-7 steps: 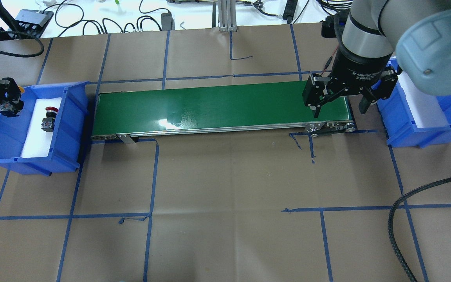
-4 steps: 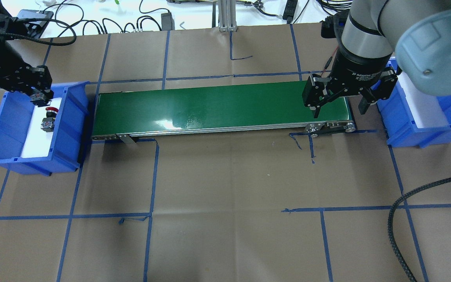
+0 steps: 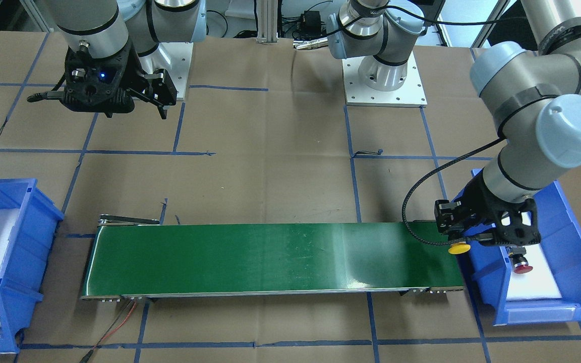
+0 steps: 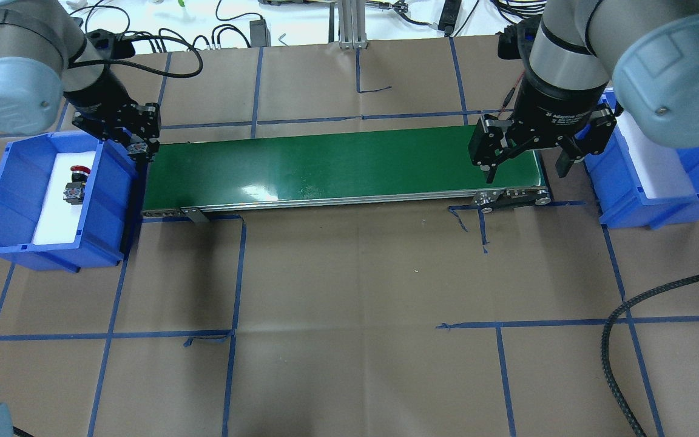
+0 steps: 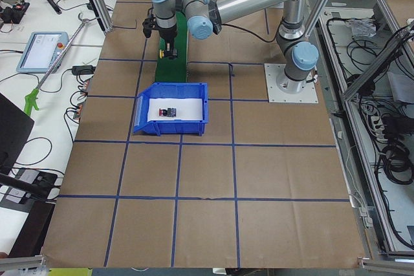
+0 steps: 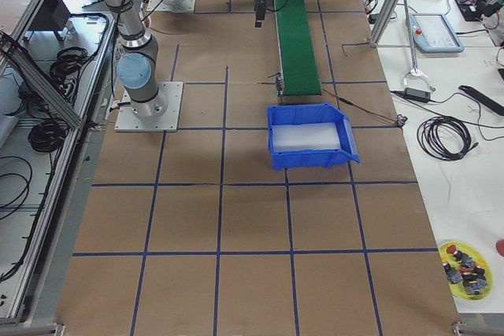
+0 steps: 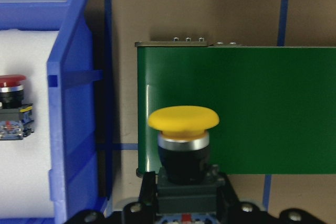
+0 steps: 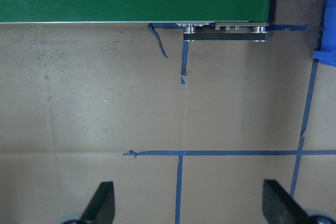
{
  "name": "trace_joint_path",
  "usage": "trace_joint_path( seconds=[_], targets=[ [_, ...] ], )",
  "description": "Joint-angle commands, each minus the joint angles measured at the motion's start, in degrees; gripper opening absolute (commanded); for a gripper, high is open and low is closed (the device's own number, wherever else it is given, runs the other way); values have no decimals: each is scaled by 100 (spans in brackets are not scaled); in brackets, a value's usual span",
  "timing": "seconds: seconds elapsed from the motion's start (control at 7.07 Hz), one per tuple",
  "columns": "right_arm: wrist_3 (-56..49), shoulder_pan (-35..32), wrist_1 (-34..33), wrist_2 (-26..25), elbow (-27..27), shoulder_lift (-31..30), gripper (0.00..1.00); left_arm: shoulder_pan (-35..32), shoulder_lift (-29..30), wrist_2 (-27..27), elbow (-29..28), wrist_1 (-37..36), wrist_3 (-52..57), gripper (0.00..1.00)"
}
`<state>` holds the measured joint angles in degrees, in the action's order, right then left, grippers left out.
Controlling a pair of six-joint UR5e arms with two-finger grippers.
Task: Transport two buttons from left to right
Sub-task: 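Carry the yellow button with the left gripper onto the conveyor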
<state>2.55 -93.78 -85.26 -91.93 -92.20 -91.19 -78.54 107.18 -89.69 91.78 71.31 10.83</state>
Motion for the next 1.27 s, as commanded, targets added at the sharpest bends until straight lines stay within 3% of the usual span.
trace_joint_path(
  seconds=[0.0,0.42,0.85,0.99,1.13],
  targets=[
    [0,0,1,0,0,5,100,-214,390,4,103,-425,-125,11],
    [0,0,1,0,0,5,100,-364,681,-5,147,-600,-125,11],
    [0,0,1,0,0,5,100,-364,551,4,419,-776,-326,13],
    [0,0,1,0,0,5,100,-364,515,12,481,-777,-406,32],
    [0,0,10,0,-9,5,100,-364,514,21,481,-777,-415,86]
  ],
)
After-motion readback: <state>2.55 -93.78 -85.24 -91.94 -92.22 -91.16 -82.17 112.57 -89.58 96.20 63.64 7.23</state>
